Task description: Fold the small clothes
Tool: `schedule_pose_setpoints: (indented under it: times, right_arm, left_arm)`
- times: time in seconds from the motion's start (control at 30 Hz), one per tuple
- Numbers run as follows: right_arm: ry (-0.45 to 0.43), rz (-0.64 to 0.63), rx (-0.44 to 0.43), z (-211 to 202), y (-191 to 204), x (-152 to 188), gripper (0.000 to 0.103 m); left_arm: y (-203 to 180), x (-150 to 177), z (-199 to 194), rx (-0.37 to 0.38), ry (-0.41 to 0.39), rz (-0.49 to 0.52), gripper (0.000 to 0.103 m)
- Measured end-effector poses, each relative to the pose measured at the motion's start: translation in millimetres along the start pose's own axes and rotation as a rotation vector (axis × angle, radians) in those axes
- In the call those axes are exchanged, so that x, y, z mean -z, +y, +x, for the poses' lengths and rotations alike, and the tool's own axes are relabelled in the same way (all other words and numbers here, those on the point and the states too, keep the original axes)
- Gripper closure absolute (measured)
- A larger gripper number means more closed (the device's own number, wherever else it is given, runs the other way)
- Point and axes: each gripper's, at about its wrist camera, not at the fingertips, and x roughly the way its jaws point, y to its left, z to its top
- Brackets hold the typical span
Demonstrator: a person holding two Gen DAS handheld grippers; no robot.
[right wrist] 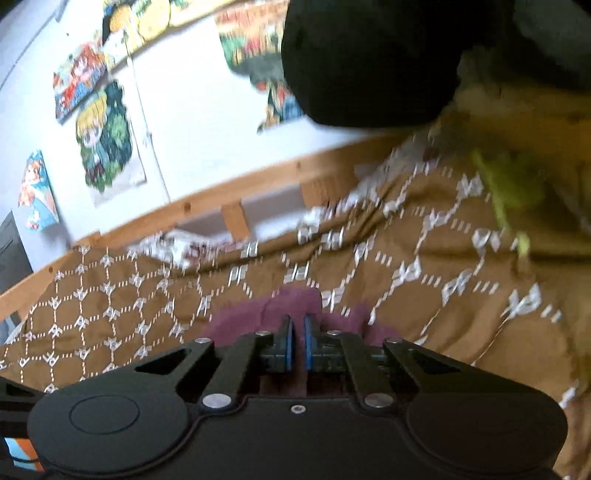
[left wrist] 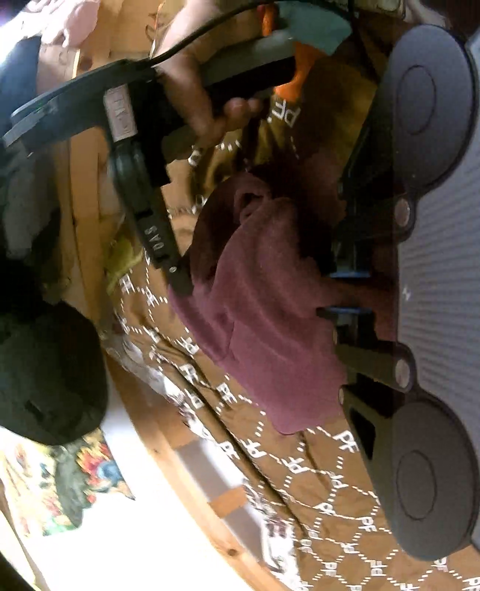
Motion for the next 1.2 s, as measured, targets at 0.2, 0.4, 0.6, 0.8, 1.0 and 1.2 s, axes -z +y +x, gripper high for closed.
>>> schedule_pose_setpoints:
  times: [0.2, 0.4, 0.6, 0.8, 1.0, 1.2]
  right_arm:
    - [0.009, 0.028, 0.066, -16.5, -24.0, -6.2, 0.097]
    - [0.086, 0.063, 0.117, -13.0, -39.8, 8.7, 0.097]
    - [0.127, 0.080, 0.124, -6.3, -43.6, 21.2, 0.095]
    - [0.134, 0.114, 0.131, -6.8, -47.8, 23.0, 0.088]
    - [0.110, 0.127, 0.156, -16.6, -47.0, 21.5, 0.065]
    - [0.075, 0.126, 0.156, -31.2, -39.5, 19.0, 0.029]
  left_arm:
    - [-23.0, 0.1, 5.7, 0.035, 0.029, 0.075, 0.088]
    - [-28.1, 5.9, 11.9, 0.056, 0.054, 0.070, 0.085]
    - [-21.8, 11.3, 5.6, 0.087, 0.055, 0.030, 0.074]
    - [-7.0, 11.3, -4.4, 0.121, 0.049, -0.068, 0.055]
    - [1.9, 9.6, -16.9, 0.064, -0.005, -0.104, 0.014]
    - [12.3, 7.6, -24.5, -0.050, -0.053, -0.166, 0.001]
